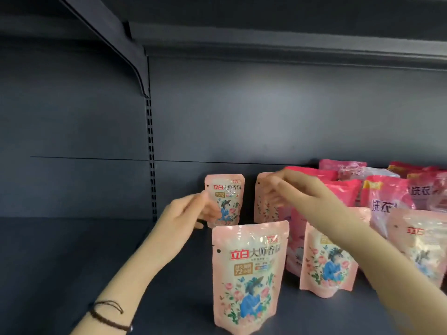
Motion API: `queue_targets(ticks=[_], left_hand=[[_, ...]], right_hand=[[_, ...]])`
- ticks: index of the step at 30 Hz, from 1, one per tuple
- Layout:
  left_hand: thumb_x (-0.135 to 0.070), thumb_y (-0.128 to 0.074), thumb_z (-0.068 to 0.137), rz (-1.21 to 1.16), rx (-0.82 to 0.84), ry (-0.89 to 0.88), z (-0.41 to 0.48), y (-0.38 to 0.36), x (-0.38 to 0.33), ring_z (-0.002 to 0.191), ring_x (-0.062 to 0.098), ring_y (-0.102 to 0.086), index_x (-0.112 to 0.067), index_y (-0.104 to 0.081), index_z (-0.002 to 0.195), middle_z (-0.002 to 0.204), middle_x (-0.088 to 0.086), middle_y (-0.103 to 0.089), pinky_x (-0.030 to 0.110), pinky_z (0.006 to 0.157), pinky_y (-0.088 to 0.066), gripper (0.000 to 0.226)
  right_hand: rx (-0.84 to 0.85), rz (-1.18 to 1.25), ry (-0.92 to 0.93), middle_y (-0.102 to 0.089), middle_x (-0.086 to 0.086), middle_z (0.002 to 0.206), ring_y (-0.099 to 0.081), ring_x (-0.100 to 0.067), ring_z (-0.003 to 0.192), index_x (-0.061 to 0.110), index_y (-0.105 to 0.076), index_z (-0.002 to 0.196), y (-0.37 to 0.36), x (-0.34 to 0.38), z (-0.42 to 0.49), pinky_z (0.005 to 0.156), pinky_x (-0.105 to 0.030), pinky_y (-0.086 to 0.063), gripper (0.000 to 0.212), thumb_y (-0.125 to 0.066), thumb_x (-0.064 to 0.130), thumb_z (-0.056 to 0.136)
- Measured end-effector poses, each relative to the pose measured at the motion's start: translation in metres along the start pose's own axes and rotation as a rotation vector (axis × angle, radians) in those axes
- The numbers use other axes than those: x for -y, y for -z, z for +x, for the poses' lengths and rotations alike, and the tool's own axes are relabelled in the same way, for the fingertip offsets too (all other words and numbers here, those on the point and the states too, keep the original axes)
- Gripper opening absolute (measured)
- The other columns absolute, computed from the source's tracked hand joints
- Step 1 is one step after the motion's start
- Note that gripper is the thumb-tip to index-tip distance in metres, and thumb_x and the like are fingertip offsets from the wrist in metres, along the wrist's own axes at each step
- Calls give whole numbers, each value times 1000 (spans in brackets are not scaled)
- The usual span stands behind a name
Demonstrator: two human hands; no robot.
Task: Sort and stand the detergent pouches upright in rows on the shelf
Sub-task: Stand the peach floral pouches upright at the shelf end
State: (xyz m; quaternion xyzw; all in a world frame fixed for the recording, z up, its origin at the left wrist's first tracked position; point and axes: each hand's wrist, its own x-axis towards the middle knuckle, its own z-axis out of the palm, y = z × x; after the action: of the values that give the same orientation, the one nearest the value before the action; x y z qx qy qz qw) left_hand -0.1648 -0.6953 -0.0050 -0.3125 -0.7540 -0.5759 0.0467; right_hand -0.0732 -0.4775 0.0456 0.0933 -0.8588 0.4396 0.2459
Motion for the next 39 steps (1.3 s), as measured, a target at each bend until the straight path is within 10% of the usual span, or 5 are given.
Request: queue_targets(ticks=[6, 11, 19, 39], left_hand=[[-44, -40, 87, -345, -101, -3, -64, -56, -15, 95, -1, -66, -22, -67, 104, 99, -13, -73, 6, 73, -46, 38], [-33, -50, 89, -540, -278, 97, -74, -86, -12, 90, 7, -71, -23, -61, 109, 97, -9, -75, 16, 67, -55, 26], [-29, -48, 97, -471, -391, 29, -22, -79, 5, 80, 16, -72, -7, -58, 93, 88, 4, -73, 25, 67, -58, 25], [-36, -32, 102, -221, -185, 237, 80, -54, 85, 86, 6, -65, -12, -44, 114, 106, -3, -64, 24, 67, -53, 29]], right_hand=[[-135, 526, -315, -73, -2, 93, -67, -19, 96, 22, -69, 82, -52, -44, -70, 89, -37, -48, 18, -58, 33, 91], [-212, 662, -360, -74, -13, 89, -68, -24, 87, 9, -69, 83, -83, -55, -86, 77, -39, -52, 19, -54, 13, 95], [-335, 645, -358, -71, -13, 92, -67, -32, 95, 8, -63, 91, -101, -51, -41, 89, -51, -50, 22, -48, 21, 99], [-336, 249, -428, -63, 4, 101, -60, 0, 87, 15, -52, 102, -134, -113, 51, 65, -16, -47, 16, -38, 23, 102]])
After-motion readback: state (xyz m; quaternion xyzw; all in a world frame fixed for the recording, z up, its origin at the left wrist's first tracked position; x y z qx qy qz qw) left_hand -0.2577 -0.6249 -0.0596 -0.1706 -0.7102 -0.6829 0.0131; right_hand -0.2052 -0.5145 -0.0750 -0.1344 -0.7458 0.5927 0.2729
